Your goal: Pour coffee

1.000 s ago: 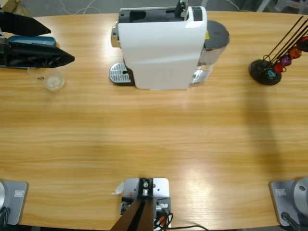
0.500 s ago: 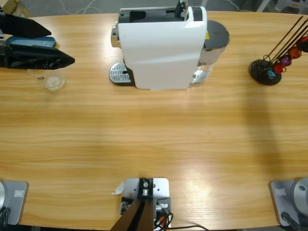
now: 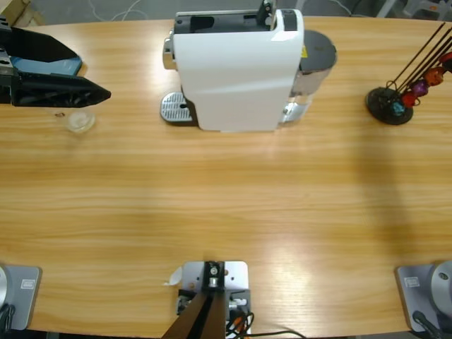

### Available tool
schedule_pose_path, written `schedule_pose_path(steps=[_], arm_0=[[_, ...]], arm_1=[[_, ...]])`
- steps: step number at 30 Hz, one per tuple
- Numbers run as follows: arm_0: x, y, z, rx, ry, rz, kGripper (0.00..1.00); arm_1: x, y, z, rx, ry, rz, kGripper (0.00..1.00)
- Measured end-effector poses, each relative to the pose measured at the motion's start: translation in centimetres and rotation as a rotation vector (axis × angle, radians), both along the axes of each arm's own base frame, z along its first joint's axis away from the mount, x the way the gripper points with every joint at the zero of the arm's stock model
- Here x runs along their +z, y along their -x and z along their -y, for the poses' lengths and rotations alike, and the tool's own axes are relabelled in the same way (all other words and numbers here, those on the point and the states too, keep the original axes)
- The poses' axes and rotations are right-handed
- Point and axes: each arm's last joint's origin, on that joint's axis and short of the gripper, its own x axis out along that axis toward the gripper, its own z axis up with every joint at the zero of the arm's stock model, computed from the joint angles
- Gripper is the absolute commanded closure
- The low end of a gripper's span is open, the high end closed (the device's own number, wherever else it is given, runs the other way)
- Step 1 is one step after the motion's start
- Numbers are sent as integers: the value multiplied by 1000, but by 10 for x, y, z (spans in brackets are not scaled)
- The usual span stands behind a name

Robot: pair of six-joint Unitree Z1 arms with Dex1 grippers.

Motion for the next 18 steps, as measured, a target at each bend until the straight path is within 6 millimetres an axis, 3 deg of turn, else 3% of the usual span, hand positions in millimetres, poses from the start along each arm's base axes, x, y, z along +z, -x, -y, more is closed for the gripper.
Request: schedule_pose_path(steps=[10, 18], arm_0=[[-3, 0, 0, 1, -6, -7, 0], [-8, 1, -1, 8, -11, -25, 0]], arm_1=[[14, -5, 0, -2, 1, 17, 1000], [44, 1, 0, -12, 13, 69, 1000]])
